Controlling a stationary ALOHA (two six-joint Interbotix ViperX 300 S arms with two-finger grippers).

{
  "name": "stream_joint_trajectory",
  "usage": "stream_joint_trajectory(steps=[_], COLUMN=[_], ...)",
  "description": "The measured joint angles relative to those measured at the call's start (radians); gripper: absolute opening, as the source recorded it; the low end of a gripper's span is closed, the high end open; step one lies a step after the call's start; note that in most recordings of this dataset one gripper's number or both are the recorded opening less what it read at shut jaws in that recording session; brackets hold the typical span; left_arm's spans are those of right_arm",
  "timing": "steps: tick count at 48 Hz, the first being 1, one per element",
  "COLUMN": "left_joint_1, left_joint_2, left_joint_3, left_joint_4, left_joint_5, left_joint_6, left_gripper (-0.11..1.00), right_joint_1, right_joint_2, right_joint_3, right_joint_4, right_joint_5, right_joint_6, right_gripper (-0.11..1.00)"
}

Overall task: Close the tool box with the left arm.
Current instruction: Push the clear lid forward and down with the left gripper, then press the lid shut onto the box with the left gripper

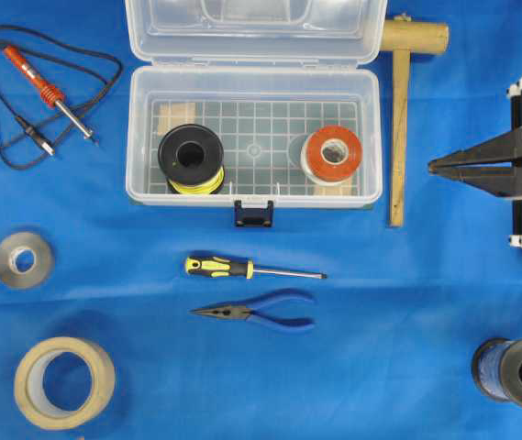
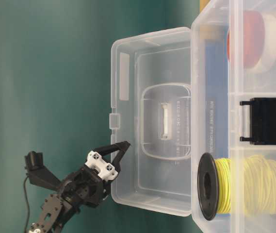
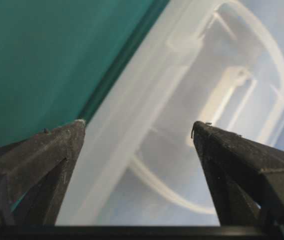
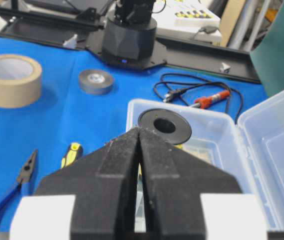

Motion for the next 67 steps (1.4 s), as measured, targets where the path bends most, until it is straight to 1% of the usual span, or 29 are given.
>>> stream_joint_trajectory(steps=[11, 23, 34, 45, 51, 59, 67], left_joint_1=[-0.054, -0.117, -0.212, -0.354, -0.44, -0.548, -0.661], left_joint_2=[-0.038, -0.107, -0.192, -0.273, -0.301, -0.33, -0.367], left_joint_3=[-0.034, -0.038, -0.014, 0.057, 0.11, 0.172, 0.195], left_joint_4=[0.002, 0.003, 0.003, 0.002, -0.008, -0.006, -0.009], left_joint_5=[0.094, 0.183, 0.259, 0.288, 0.298, 0.308, 0.368], left_joint_6=[-0.002, -0.003, -0.011, -0.06, -0.086, -0.15, -0.209], left_gripper=[0.92, 0.92, 0.92, 0.91, 0.91, 0.91, 0.91], right_joint_1=[0.0, 0.0, 0.0, 0.0, 0.0, 0.0, 0.0], right_joint_2=[0.008, 0.012, 0.014, 0.014, 0.015, 0.015, 0.015], right_joint_3=[0.0, 0.0, 0.0, 0.002, 0.002, 0.0, 0.0], right_joint_4=[0.0, 0.0, 0.0, -0.002, 0.0, 0.0, 0.0], right_joint_5=[0.0, 0.0, 0.0, -0.002, 0.0, -0.002, -0.005], right_joint_6=[0.0, 0.0, 0.0, 0.0, 0.0, 0.0, 0.0], right_gripper=[0.0, 0.0, 0.0, 0.0, 0.0, 0.0, 0.0])
